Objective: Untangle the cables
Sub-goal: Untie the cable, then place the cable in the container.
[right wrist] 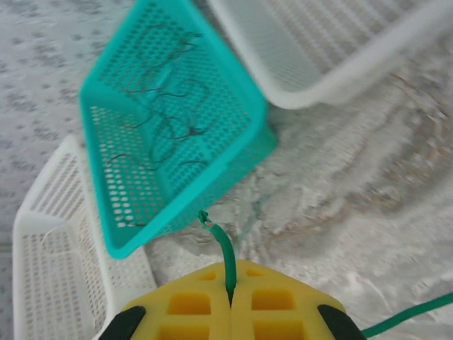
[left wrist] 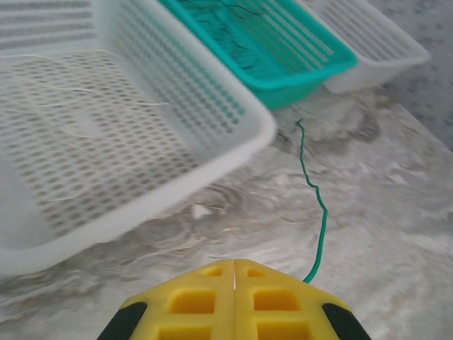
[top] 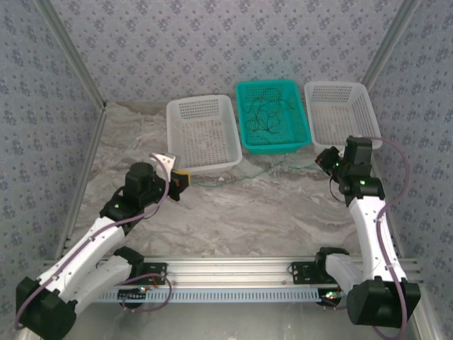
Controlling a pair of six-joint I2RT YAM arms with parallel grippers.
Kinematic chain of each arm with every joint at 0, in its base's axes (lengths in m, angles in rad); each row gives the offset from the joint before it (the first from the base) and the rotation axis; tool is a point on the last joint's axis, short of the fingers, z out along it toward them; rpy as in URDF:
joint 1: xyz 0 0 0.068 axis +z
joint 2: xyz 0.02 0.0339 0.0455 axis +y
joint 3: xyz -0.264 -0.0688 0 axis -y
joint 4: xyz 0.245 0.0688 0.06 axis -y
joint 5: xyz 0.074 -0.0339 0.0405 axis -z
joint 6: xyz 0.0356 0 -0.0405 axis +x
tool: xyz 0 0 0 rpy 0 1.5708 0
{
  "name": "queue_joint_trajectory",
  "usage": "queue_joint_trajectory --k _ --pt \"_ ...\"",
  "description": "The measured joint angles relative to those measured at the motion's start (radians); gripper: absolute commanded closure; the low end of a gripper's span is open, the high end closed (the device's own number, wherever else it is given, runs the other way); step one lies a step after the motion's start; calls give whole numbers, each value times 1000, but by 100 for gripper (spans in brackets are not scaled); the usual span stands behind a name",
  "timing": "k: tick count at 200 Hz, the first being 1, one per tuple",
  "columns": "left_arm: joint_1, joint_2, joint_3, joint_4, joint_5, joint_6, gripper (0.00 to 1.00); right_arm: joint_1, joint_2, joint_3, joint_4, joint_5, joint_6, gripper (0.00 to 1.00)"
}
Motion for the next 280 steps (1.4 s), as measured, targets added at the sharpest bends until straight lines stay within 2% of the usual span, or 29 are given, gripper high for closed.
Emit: queue_joint_trajectory --k 36,59,79,94,140,189,211,218,234,256,268,280 --pt "-61 85 27 39 61 35 100 122 9 53 49 7 -113 100" --pt "-97 140 73 52 114 61 100 197 11 65 131 125 -187 100" --pt "-121 182 106 72 157 76 100 202 48 77 215 255 -227 100" --pt "-140 203 113 96 163 79 100 189 123 119 260 323 -245 100" --pt "-180 227 109 172 106 55 100 148 419 358 291 409 -275 100" --pt "-191 227 100 200 77 45 100 -74 784 594 268 423 -164 100" --pt "-191 226 100 197 67 45 100 -132 946 706 212 423 -121 100" --pt "-191 226 100 196 62 45 100 -139 988 740 196 422 -111 92" --pt "-191 224 99 193 52 45 100 -147 1077 829 142 401 -85 66" --pt "-191 219 99 190 40 45 100 -145 1157 938 73 351 -55 37" --pt "-191 216 99 189 29 45 100 -140 1158 951 46 333 -59 26" --pt "-191 216 99 188 21 45 100 -130 1143 951 36 325 -56 19"
